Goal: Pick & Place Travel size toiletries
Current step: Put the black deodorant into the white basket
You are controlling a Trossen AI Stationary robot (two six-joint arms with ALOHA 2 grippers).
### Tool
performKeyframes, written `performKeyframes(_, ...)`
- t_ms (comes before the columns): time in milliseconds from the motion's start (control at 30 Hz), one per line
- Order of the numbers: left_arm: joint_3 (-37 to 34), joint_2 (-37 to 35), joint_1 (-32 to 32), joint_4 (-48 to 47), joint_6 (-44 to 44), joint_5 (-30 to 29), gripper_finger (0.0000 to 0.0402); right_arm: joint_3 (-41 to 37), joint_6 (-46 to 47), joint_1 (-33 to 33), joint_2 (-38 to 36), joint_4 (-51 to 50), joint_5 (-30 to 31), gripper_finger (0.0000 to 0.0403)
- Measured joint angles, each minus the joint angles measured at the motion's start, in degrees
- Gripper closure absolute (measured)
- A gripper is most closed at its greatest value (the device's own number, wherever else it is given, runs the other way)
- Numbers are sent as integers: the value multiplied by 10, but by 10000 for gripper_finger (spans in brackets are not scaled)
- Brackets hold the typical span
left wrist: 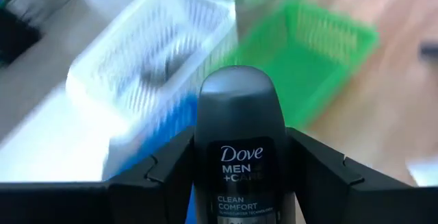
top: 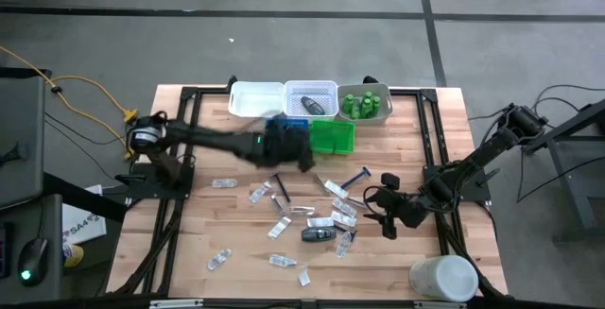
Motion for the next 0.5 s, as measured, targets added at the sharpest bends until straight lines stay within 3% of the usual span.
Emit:
performKeyframes(200,0,0,141,166,156,127,210,0,13,-18,0,2,0,202)
performKeyframes(367,1,14,238,229,155,255,210,0,-1,-39,0,5,0,202)
performKeyframes(500,0,45,282,257,155,296,210,0,-21,-58,0,4,10,202)
